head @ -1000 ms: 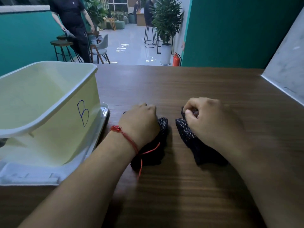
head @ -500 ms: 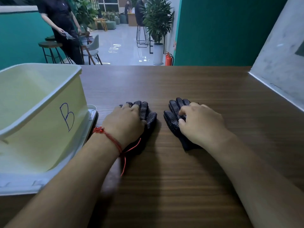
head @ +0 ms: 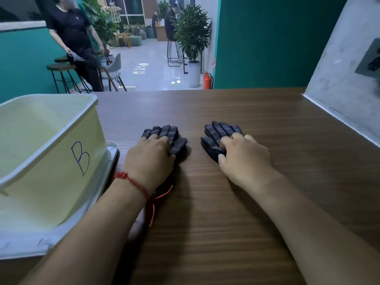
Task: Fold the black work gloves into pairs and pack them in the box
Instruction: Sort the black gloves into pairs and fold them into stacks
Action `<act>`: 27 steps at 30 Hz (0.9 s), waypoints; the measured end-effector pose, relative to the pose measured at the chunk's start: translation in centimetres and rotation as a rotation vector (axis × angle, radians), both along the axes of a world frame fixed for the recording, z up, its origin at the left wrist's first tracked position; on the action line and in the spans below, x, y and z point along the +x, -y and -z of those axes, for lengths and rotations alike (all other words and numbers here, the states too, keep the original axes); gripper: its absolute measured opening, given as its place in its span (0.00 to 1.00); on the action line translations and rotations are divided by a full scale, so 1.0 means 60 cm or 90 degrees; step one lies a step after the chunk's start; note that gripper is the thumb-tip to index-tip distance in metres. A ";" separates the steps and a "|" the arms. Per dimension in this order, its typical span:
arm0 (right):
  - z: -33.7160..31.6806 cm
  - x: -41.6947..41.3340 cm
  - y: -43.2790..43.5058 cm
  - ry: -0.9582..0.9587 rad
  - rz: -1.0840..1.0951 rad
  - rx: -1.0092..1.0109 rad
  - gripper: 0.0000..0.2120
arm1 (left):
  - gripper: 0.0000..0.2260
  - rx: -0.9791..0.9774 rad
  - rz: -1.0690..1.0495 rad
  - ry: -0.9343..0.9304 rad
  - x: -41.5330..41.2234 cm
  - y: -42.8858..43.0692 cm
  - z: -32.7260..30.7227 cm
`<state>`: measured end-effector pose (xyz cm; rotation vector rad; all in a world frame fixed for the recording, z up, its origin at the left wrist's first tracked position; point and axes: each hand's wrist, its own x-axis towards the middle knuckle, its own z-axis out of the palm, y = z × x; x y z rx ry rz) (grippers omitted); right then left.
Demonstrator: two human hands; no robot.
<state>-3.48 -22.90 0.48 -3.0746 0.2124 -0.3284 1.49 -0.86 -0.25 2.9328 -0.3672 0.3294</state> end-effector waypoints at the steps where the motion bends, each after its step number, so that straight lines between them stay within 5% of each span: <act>1: 0.008 0.009 0.009 0.016 0.004 0.008 0.14 | 0.11 0.003 -0.013 0.024 0.006 -0.001 0.004; 11: 0.065 0.066 0.062 0.070 -0.012 0.123 0.20 | 0.11 0.005 -0.062 0.095 0.036 -0.014 0.035; 18: 0.068 0.061 0.061 0.116 -0.023 0.178 0.22 | 0.10 -0.196 -0.034 0.076 0.043 -0.042 0.018; 27: 0.066 0.047 0.094 0.186 -0.073 0.257 0.15 | 0.06 -0.233 -0.059 0.139 0.039 -0.046 -0.001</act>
